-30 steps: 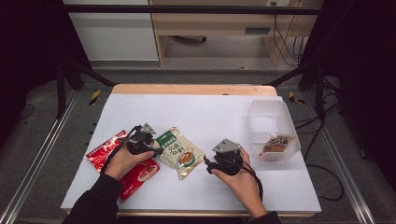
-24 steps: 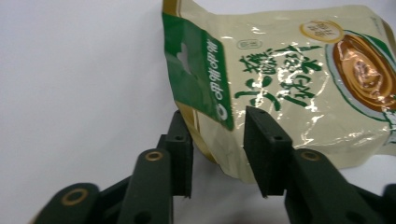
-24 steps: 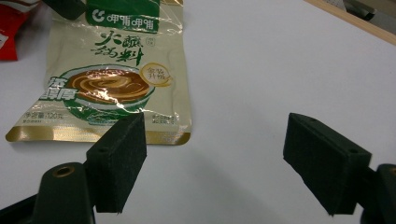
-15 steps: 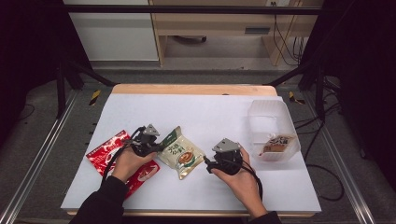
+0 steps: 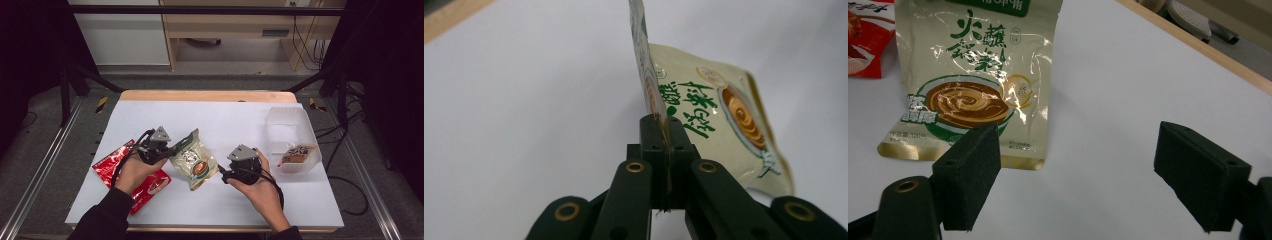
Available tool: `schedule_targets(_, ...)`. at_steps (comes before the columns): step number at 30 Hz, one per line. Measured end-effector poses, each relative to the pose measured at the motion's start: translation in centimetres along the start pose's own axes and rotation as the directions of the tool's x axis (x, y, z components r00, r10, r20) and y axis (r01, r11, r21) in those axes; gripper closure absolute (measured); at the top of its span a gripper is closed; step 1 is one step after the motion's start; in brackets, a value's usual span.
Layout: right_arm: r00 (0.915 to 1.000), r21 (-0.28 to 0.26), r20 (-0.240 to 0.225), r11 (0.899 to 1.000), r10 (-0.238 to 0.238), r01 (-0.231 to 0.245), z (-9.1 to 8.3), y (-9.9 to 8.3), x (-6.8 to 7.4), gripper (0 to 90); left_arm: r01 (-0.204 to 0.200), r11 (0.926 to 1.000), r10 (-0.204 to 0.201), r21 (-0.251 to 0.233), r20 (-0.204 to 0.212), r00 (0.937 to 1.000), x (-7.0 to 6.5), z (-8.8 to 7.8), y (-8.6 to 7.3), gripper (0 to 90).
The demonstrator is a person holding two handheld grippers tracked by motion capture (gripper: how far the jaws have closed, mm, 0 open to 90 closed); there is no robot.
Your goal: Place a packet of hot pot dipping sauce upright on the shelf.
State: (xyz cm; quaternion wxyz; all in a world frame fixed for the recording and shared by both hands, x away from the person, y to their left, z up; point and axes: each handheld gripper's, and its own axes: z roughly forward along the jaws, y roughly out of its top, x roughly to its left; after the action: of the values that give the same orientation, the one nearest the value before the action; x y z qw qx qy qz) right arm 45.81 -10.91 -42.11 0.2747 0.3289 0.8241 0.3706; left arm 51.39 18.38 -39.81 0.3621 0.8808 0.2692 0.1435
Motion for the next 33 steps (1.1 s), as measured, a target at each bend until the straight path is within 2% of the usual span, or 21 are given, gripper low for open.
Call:
schedule_targets(7, 0.999, -0.012, -0.031, 0.999, -0.031, 0.031, -1.2, 0.8, -0.1, 15.1, -0.084, 0.9958, 0.084, -0.036, 0.019, 0.9963, -1.8, -2.0, 2.3, 90.0)
schedule_targets(9, 0.9977, -0.011, -0.046, 0.999, -0.051, 0.05, -1.7, 1.0, -0.1, 16.2, -0.114, 0.9925, 0.115, -0.044, 0.023, 0.9931, -2.3, -2.6, 3.0, 90.0)
schedule_targets(12, 0.9964, -0.016, -0.049, 0.998, -0.069, 0.068, -2.4, 1.6, -0.1, 19.5, -0.143, 0.9881, 0.146, -0.057, 0.051, 0.988, -3.0, -3.4, 3.7, 90.0)
schedule_targets(17, 0.9922, -0.022, -0.059, 0.994, -0.109, 0.108, -3.4, 2.5, 0.0, 23.5, -0.194, 0.98, 0.196, -0.045, 0.063, 0.9785, -3.6, -3.8, 4.0, 90.0)
schedule_targets(21, 0.9847, -0.018, -0.079, 0.988, -0.155, 0.154, -3.6, 3.4, 0.1, 26.9, -0.197, 0.9788, 0.201, -0.054, 0.077, 0.9765, -3.6, -3.8, 3.6, 90.0)
schedule_targets(26, 0.9756, 0.003, -0.112, 0.982, -0.189, 0.19, -3.3, 4.5, -0.1, 31.8, -0.2, 0.9778, 0.205, -0.061, 0.096, 0.974, -3.6, -4.0, 3.6, 90.0)
schedule_targets(33, 0.9558, 0.033, -0.164, 0.967, -0.244, 0.252, -2.2, 6.0, -0.1, 41.8, -0.22, 0.9737, 0.225, -0.061, 0.114, 0.9676, -3.8, -4.2, 3.6, 90.0)
